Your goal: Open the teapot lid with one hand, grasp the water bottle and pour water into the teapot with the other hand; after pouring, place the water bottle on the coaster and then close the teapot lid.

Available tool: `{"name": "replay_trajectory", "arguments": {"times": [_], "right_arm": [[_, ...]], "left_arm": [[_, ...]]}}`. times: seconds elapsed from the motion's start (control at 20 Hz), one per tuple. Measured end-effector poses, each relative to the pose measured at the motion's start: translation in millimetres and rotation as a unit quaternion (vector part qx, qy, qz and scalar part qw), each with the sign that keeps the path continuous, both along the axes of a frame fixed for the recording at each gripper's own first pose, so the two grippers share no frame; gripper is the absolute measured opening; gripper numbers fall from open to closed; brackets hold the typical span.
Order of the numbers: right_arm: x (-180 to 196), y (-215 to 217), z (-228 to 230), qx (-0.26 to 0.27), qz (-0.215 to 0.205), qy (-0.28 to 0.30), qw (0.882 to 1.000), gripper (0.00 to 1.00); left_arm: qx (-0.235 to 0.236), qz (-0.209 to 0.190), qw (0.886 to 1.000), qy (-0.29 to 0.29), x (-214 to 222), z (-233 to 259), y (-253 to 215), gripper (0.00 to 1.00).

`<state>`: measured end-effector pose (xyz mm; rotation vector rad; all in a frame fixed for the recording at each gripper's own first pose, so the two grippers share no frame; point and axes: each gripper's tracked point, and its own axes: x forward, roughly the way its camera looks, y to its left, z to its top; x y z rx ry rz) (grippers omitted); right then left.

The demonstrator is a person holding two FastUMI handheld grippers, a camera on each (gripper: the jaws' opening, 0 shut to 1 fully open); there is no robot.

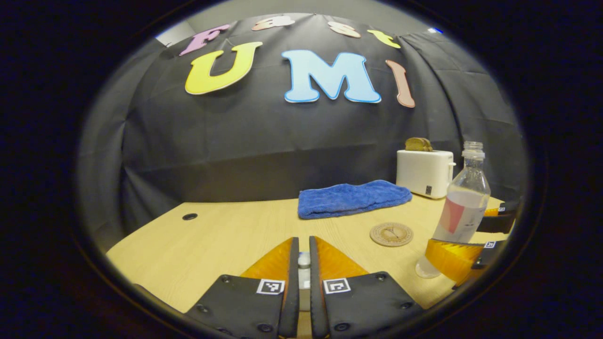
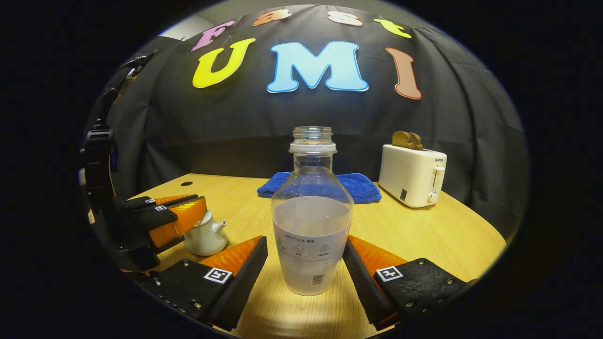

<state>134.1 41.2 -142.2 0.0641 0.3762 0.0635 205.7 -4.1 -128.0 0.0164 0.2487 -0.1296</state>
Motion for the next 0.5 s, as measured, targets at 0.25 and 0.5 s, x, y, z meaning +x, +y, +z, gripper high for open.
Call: {"name": "replay_trajectory", "arguments": {"times": [0.25, 0.5], "right_arm": [[0.3, 1.8, -4.9, -0.002, 0.002, 0.004, 1.0, 0.96], [0.7, -0.2, -7.5, 0.0, -0.002, 0.009, 1.0, 0.96]], "left_arm": [[-0.022, -0.001, 1.0, -0.019, -0.9, 6.8, 3.4, 0.12], [-0.042, 0.0, 0.998, -0.048, -4.7, 27.8, 7.8, 0.12]]}}
